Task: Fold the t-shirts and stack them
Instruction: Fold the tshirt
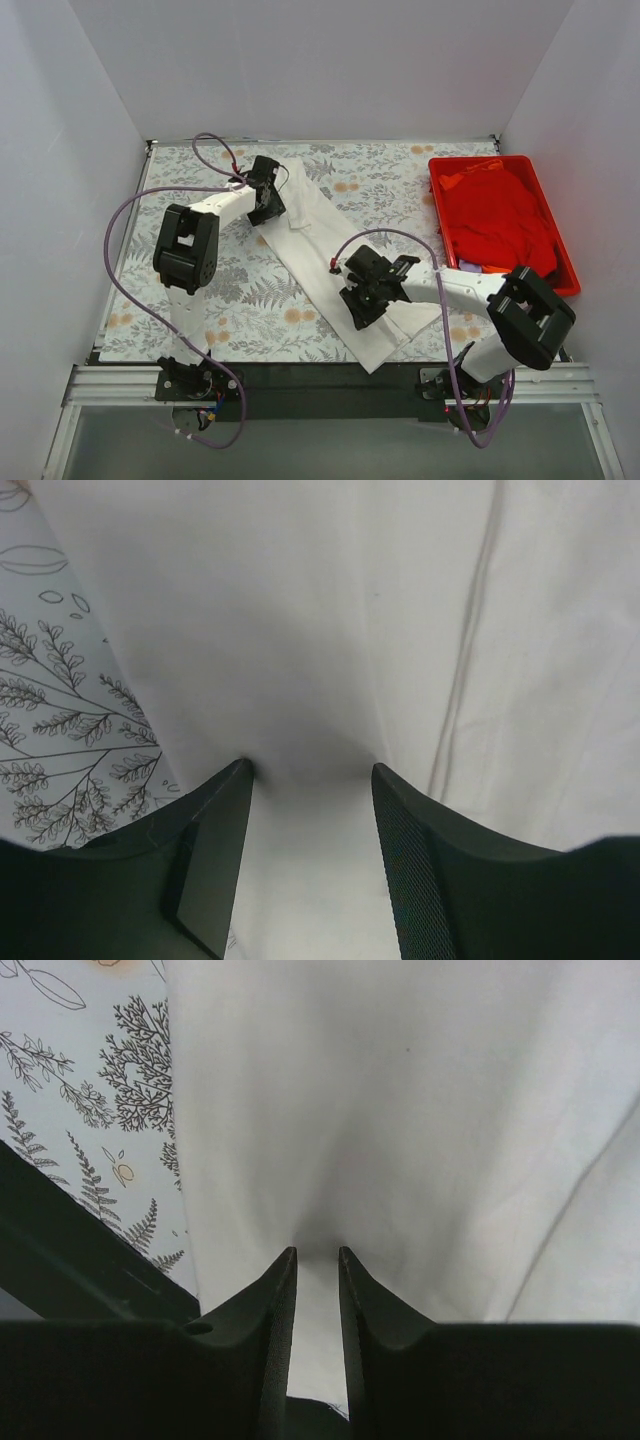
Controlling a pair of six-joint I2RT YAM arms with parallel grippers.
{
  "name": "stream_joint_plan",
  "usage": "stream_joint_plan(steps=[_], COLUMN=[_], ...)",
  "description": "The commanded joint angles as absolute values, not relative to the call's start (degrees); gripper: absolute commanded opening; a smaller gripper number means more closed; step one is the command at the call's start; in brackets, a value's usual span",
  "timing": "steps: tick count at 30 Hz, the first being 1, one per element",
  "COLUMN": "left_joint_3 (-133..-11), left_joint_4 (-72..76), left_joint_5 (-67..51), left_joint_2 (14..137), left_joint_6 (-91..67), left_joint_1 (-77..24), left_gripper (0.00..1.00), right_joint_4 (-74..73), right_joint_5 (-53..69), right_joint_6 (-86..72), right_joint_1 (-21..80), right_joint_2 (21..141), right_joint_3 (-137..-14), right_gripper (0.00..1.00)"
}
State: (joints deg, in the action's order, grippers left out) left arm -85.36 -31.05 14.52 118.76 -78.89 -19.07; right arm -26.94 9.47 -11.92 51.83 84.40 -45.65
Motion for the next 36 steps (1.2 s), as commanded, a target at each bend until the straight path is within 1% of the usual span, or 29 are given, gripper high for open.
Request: stream_joint_plan(steps=[1, 4, 8, 11, 12, 13, 16, 20, 22, 24, 25, 26, 32, 35, 36], left_joint_3=[-85.95, -89.46, -95.17, -101.67, -105.17, -107.38, -114.49, -119.61, -119.8, -119.01, -118.39, -117.43, -111.28, -103.47, -97.44], left_joint_4=[-29.97, -30.41, -30.85, -31.03, -30.94, -31.2, -31.46, -31.64, -31.38, -30.59, -30.24, -30.15, -32.33, -35.06, -35.33], left_joint_5=[15.11, 15.29, 14.25, 12.14, 10.39, 9.68, 7.13, 6.59, 8.25, 9.75, 11.41, 11.95, 14.86, 14.06, 13.19], left_joint_2=[121.46, 125.58, 130.77, 135.43, 137.44, 138.59, 141.58, 141.07, 139.23, 135.36, 133.61, 130.98, 120.78, 113.75, 111.82], left_joint_6=[-78.67, -76.65, -73.66, -71.47, -70.76, -70.14, -68.12, -66.54, -65.49, -64.78, -64.51, -64.42, -65.91, -68.89, -69.43], left_joint_1=[-18.81, -18.9, -18.9, -19.25, -19.34, -19.51, -20.39, -20.57, -20.57, -20.48, -20.48, -20.22, -20.21, -20.48, -20.57], left_gripper=[0.5, 0.5, 0.5, 0.53, 0.55, 0.58, 0.63, 0.69, 0.71, 0.72, 0.73, 0.75, 0.75, 0.73, 0.72], right_joint_4=[-26.9, -25.93, -24.09, -21.8, -20.84, -20.74, -21.0, -22.76, -22.94, -22.85, -22.85, -22.76, -22.32, -22.32, -22.41], right_joint_5=[10.72, 12.65, 16.59, 21.25, 21.97, 22.41, 23.9, 19.26, 18.2, 17.75, 17.67, 17.49, 17.75, 20.03, 20.65], right_joint_6=[-10.02, -10.1, -11.69, -13.18, -13.53, -13.97, -13.89, -12.75, -12.39, -11.87, -11.52, -11.17, -9.84, -10.19, -10.46], right_joint_1=[53.61, 54.84, 58.17, 61.17, 61.78, 62.74, 63.11, 62.23, 60.05, 57.67, 54.96, 53.54, 41.5, 39.11, 39.2], right_joint_2=[86.3, 88.84, 94.12, 100.0, 101.5, 104.38, 108.09, 106.27, 103.12, 100.65, 98.37, 97.22, 91.5, 90.44, 90.18], right_joint_3=[-46.41, -46.84, -52.09, -56.85, -60.08, -62.21, -68.45, -71.63, -70.58, -69.35, -68.21, -67.77, -65.05, -63.64, -62.33], right_gripper=[0.3, 0.3, 0.31, 0.32, 0.32, 0.32, 0.32, 0.33, 0.34, 0.34, 0.34, 0.34, 0.33, 0.28, 0.27])
